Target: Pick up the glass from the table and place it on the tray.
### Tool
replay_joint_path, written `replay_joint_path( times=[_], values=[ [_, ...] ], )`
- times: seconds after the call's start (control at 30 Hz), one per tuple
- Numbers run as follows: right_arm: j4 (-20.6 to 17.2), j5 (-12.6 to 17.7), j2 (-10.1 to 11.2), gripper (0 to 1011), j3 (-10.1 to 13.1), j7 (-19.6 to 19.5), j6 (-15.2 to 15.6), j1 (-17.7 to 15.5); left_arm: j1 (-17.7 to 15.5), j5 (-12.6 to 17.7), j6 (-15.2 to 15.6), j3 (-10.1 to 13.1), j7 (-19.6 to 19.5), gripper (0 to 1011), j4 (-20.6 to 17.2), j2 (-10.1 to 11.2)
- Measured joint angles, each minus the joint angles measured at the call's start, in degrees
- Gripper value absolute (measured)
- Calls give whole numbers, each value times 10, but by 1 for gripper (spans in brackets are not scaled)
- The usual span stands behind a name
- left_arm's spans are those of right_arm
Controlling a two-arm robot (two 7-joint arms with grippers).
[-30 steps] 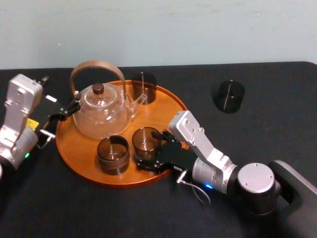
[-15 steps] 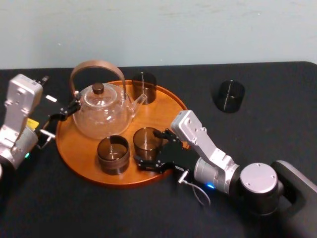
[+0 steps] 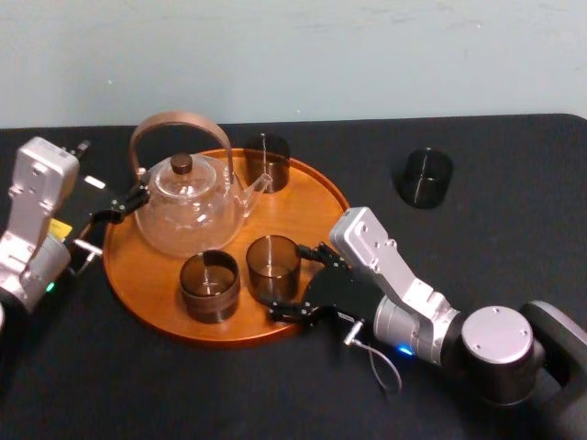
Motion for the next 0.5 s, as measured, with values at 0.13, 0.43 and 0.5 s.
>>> replay_joint_path(
  times=[0.13,0.43,0.5],
  values=[
    [-7,2,6,1002,5,-2,4,-8,0,0,0,0,0,1009,0,0],
    [-36,9,26,1002,18,-6,3,-34,0,0,0,0,0,1009,0,0],
    [-49,12,33,1002,24,-8,1,-46,0,0,0,0,0,1009,0,0]
  ],
)
